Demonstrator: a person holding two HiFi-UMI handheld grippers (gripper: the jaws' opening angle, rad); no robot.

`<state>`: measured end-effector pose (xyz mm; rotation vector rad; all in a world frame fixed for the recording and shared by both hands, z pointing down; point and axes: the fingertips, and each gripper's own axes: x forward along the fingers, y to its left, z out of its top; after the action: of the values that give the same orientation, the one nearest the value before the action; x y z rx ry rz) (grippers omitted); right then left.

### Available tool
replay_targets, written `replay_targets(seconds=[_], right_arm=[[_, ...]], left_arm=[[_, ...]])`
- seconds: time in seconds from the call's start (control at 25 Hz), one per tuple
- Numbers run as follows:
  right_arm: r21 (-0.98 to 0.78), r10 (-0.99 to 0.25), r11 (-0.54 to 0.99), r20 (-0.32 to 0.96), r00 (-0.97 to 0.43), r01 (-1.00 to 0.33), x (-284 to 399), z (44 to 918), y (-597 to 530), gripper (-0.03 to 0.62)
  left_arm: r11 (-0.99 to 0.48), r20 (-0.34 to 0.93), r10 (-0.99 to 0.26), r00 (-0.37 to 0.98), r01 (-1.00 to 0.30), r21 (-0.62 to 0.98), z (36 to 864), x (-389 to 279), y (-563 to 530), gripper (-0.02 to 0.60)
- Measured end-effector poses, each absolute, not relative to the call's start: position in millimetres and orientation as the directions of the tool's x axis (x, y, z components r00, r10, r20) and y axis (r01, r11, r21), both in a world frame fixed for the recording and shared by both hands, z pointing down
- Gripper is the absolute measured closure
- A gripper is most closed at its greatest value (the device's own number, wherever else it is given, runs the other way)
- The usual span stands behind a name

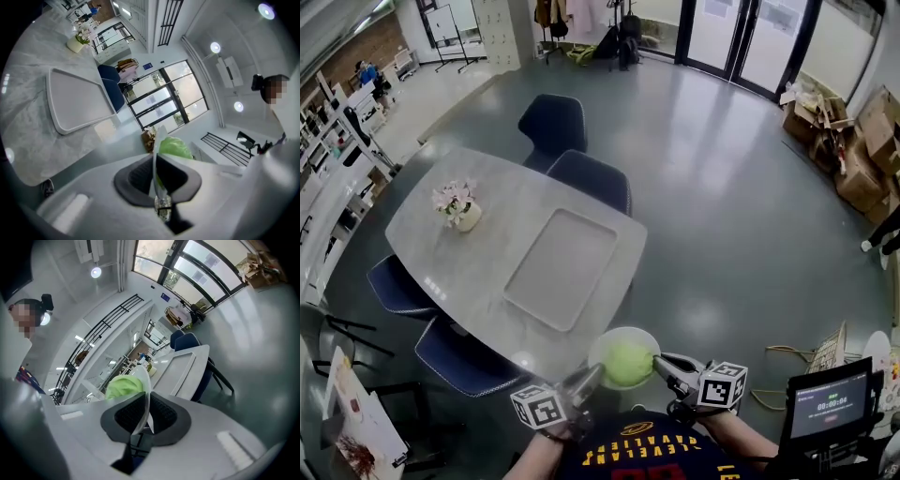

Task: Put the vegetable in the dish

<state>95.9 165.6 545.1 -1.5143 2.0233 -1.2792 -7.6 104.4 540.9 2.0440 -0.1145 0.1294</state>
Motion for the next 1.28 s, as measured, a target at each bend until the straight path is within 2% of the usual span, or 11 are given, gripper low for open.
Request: replay_targets(seconds=[0.36,0.64,0.84,1.16,1.28], right_arm=[[-0.781,-0.865,0.032,0.291,-0.409,-0.624,102.2,558.6,57.8,0.559],[-0.789,-0.848,0.037,0.3,-0.437,-0.614,77.5,539.7,36.2,0.559],[-0.795,-0.83,0.046,0.307,-0.466,-0.605,105.5,558.0,0.2,0.559],[-0.811,-0.78,0.096,0.299,-0.55,-0.577,89.6,555.3,-26.2,0.559],[-0.82,-0.743,0.131,0.292,-0.602,-0.558,127.0,566.5,-64.3,0.559]], left_arm=[[-0.454,0.141,-0.032,0.99,-0.14,0.88,558.1,-2.1,-1.9,0.568],[-0.441,0.145,-0.051,0.988,-0.153,0.885,537.9,-27.1,-22.2,0.568],[-0.412,0.154,-0.084,0.985,-0.175,0.894,556.9,-1.1,-54.4,0.568],[-0.399,0.181,-0.198,0.963,-0.248,0.883,552.4,-22.5,-70.4,0.568],[-0.381,0.193,-0.26,0.946,-0.284,0.88,560.9,12.9,-100.6,0.568]])
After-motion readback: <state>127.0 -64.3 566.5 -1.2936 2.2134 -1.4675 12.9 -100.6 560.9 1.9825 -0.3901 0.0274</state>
